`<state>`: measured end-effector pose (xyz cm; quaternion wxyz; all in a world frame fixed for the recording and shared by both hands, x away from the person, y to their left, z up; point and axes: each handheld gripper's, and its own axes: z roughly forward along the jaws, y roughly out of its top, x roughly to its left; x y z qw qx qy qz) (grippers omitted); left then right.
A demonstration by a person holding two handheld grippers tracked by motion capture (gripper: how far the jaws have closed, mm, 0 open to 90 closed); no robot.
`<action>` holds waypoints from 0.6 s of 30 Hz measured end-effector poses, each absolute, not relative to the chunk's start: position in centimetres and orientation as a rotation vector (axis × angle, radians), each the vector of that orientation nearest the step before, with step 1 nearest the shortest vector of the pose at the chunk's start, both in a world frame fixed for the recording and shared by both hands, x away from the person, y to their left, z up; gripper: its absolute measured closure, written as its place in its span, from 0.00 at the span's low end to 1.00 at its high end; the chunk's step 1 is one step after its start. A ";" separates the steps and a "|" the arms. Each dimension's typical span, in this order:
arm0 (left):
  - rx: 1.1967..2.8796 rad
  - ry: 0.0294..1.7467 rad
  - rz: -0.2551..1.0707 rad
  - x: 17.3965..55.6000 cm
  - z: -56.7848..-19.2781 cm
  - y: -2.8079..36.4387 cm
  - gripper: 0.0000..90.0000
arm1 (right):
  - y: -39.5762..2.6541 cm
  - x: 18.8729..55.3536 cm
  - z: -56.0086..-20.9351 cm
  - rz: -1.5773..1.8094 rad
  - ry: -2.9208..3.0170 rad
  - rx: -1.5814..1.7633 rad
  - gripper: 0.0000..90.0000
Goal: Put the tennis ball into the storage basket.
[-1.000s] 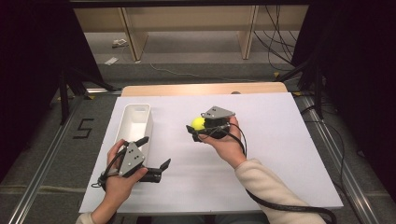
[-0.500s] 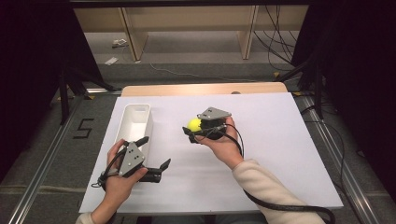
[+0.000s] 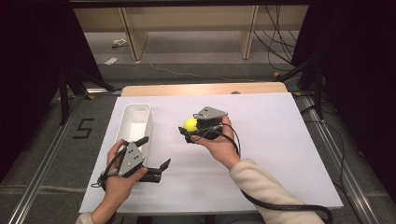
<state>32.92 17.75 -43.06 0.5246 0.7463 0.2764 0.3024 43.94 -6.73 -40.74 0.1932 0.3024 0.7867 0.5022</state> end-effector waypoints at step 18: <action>1.786 0.660 0.721 32.9 -43.1 17.7 0.00 | -5.0 44.1 -39.9 1.441 2.213 0.813 0.31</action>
